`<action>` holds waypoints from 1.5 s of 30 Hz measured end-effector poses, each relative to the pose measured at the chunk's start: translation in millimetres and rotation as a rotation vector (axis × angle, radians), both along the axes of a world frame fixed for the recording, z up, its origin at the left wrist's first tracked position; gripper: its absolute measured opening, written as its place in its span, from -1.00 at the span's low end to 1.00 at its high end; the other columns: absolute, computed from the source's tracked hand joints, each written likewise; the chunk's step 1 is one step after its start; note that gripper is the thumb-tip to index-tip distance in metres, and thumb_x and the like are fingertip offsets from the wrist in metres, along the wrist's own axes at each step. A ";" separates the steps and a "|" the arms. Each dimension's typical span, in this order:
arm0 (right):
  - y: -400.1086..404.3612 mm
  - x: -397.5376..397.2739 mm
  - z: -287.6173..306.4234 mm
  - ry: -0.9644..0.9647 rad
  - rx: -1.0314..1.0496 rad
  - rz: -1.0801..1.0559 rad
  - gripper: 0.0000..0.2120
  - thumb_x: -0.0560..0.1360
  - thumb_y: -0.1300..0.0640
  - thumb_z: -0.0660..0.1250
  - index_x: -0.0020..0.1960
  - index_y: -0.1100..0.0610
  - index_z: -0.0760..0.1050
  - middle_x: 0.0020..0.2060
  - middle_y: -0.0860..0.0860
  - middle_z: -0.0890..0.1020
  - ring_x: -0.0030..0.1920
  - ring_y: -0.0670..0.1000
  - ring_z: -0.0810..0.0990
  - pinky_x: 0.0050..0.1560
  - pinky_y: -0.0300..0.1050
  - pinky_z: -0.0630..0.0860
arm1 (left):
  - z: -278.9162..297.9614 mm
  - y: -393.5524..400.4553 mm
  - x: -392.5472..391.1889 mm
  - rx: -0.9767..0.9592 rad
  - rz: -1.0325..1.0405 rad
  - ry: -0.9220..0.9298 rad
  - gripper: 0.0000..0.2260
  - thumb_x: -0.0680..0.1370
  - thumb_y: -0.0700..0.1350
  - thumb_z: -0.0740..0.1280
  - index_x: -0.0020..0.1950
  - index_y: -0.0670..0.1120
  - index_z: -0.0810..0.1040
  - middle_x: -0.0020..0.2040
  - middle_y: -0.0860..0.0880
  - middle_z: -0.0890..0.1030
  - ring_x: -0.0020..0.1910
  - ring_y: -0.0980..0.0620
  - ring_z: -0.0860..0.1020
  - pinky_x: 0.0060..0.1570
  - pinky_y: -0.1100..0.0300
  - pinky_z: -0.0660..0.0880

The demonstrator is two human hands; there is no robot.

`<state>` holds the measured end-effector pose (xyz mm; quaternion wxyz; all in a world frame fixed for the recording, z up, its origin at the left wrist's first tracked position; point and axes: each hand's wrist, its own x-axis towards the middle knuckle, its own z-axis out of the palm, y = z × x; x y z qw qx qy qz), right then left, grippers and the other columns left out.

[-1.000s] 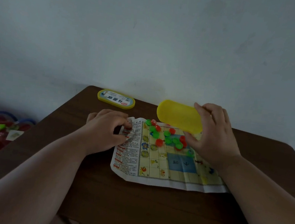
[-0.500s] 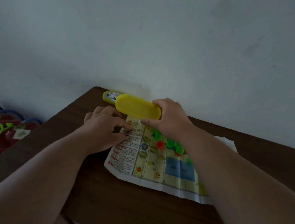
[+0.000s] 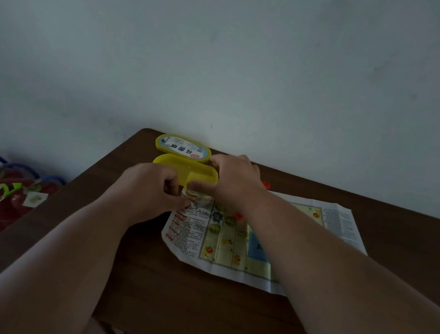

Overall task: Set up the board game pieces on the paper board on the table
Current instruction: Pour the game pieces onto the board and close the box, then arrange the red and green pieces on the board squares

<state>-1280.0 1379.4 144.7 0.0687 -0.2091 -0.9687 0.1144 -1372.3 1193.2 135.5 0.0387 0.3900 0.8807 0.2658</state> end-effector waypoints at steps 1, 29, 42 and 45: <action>1.8 2.5 0.9 0.047 -0.045 -0.013 -0.22 0.44 -0.56 0.24 0.42 -0.05 0.53 0.23 -0.01 0.67 0.35 0.13 0.48 0.35 0.21 0.41 | 0.3 -0.3 -0.4 -0.006 0.000 -0.002 -0.67 0.37 0.18 0.62 -0.31 0.03 0.57 -0.36 0.05 0.60 -0.35 0.12 0.54 -0.37 0.17 0.35; 39.6 145.7 14.7 -0.047 -0.027 0.003 -0.58 0.49 -0.27 0.48 0.29 -0.16 0.60 0.08 -0.20 0.58 0.15 -0.12 0.47 0.17 -0.07 0.53 | 46.9 85.6 39.2 -0.189 -0.445 0.192 -0.87 0.61 -0.02 0.44 0.13 0.18 0.68 -0.11 0.27 0.54 -0.19 0.26 0.52 -0.27 0.32 0.34; 45.2 143.2 1.6 0.091 -0.169 0.000 -0.82 0.51 -0.15 0.50 -0.01 -0.23 0.51 -0.03 -0.22 0.51 -0.02 -0.19 0.51 -0.09 -0.30 0.43 | 11.1 83.2 32.4 -0.091 -0.387 0.111 -0.84 0.59 0.02 0.46 0.17 0.16 0.62 -0.09 0.20 0.58 -0.16 0.22 0.56 -0.21 0.20 0.51; 45.0 144.2 1.6 0.082 -0.157 0.026 -0.83 0.52 -0.15 0.50 0.04 -0.23 0.54 -0.02 -0.25 0.50 0.00 -0.21 0.51 -0.09 -0.35 0.40 | 12.6 79.5 28.1 -0.025 -0.407 -0.067 -0.78 0.61 -0.02 0.46 0.23 0.22 0.63 -0.04 0.19 0.65 -0.12 0.18 0.64 -0.10 0.11 0.62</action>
